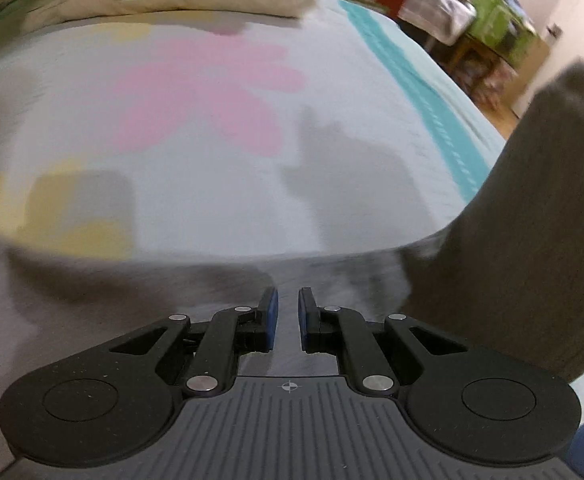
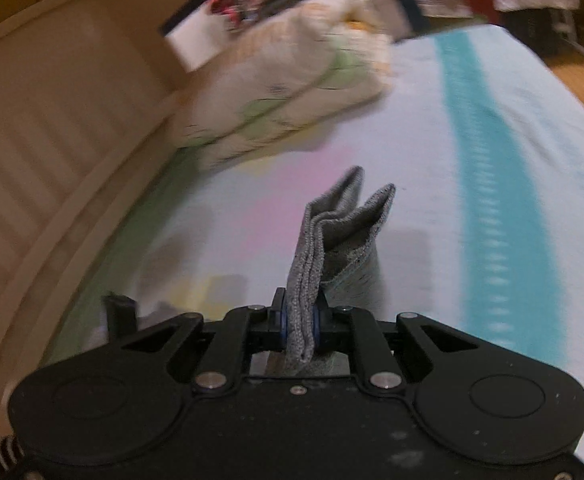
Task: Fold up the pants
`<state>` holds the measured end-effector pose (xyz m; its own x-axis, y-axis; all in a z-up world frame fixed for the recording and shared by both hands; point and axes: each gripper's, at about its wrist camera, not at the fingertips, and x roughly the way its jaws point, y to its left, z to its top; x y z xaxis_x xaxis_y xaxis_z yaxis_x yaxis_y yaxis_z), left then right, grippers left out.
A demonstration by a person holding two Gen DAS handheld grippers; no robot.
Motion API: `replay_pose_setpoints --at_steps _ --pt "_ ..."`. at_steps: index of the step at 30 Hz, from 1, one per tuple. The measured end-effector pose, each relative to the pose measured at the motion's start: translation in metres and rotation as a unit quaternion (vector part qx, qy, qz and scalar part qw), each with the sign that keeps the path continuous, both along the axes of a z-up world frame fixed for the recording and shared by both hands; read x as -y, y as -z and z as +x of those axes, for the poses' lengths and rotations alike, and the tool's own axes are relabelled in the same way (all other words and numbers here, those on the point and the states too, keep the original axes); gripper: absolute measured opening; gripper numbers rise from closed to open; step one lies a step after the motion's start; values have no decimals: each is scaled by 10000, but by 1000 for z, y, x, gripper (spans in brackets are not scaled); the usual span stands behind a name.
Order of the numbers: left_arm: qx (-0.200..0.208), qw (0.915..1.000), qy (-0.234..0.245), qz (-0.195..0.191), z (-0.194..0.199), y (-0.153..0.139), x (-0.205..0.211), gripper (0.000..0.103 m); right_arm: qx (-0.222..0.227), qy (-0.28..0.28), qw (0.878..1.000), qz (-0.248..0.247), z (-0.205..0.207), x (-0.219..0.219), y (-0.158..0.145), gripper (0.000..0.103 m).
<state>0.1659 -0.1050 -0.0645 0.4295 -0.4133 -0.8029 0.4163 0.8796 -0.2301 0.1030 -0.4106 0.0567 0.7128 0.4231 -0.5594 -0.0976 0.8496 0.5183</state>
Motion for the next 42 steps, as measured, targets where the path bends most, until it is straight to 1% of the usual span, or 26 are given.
replay_pose_setpoints --at_steps 3,6,9,12,15,16,17,18,19,20,21,23,25,27,29,31,32,33,34,35,37,38,39,40,41,42 --pt "45 9991 -416 -48 -5 -6 -51 11 75 -431 9990 -25 10 -58 -9 13" --pt "98 9959 -900 -78 -12 -13 -102 11 134 -790 9966 -194 20 -120 2 13" --pt "191 9919 -1255 -3 -18 -19 -140 11 -1 -1003 9946 -260 31 -179 35 13" --pt "190 9887 -1488 56 -22 -22 -167 11 -238 -1121 9927 -383 37 -231 78 13" --pt "167 9864 -1637 58 -27 -22 -185 11 -404 -1138 9901 -708 35 -268 114 14" --pt "153 9861 -1652 51 -29 -23 -190 11 -482 -1152 9894 -746 35 -276 125 17" --pt "139 9861 -1653 47 -31 -23 -190 11 -549 -1176 9885 -782 33 -283 133 23" --pt "141 9864 -1637 31 -33 -23 -195 11 -515 -1180 9884 -809 30 -287 137 31" --pt "159 9868 -1614 14 -35 -24 -195 11 -438 -1191 9885 -818 30 -289 137 36" --pt "187 9870 -1598 -4 -36 -26 -196 11 -321 -1234 9887 -790 24 -288 133 43" --pt "227 9871 -1582 -31 -35 -27 -195 11 -224 -1283 9889 -715 19 -285 127 47" --pt "295 9875 -1547 -113 -37 -31 -192 11 -28 -1289 9903 -511 11 -273 113 48" --pt "369 9879 -1487 -232 -36 -35 -182 11 134 -1143 9926 -388 2 -256 100 50" --pt "452 9891 -1368 -313 -38 -38 -172 11 187 -935 9948 -349 -6 -239 92 52" --pt "411 9922 -1135 -313 -42 -37 -163 11 146 -590 9972 -427 -17 -214 91 51" --pt "329 9950 -907 -237 -43 -30 -147 11 -107 -207 9976 -648 -23 -197 97 45" --pt "273 9965 -774 -167 -45 -24 -140 11 -328 31 9969 -718 -25 -187 105 35" --pt "203 9975 -674 -97 -45 -19 -133 11 -541 237 9957 -716 -27 -180 111 28" --pt "112 9983 -579 -25 -46 -11 -128 11 -807 460 9934 -681 -27 -170 120 26" --pt "24 9987 -514 31 -48 -4 -124 11 -1119 664 9893 -658 -28 -162 130 26" --pt "-196 9987 -419 196 -53 11 -121 11 -1670 936 9790 -700 -30 -156 145 19" --pt "-307 9982 -408 300 -55 19 -121 11 -1802 1041 9758 -668 -30 -153 149 9" --pt "-345 9980 -400 336 -58 27 -123 11 -1851 1095 9744 -649 -30 -152 149 7" --pt "-219 9986 -385 277 -62 29 -126 11 -1902 1124 9734 -602 -27 -152 147 7" --pt "-138 9989 -357 268 -65 30 -127 11 -1928 1163 9727 -553 -19 -155 144 9" --pt "-89 9991 -325 276 -67 31 -127 11 -1910 1163 9733 -515 -17 -154 142 13"
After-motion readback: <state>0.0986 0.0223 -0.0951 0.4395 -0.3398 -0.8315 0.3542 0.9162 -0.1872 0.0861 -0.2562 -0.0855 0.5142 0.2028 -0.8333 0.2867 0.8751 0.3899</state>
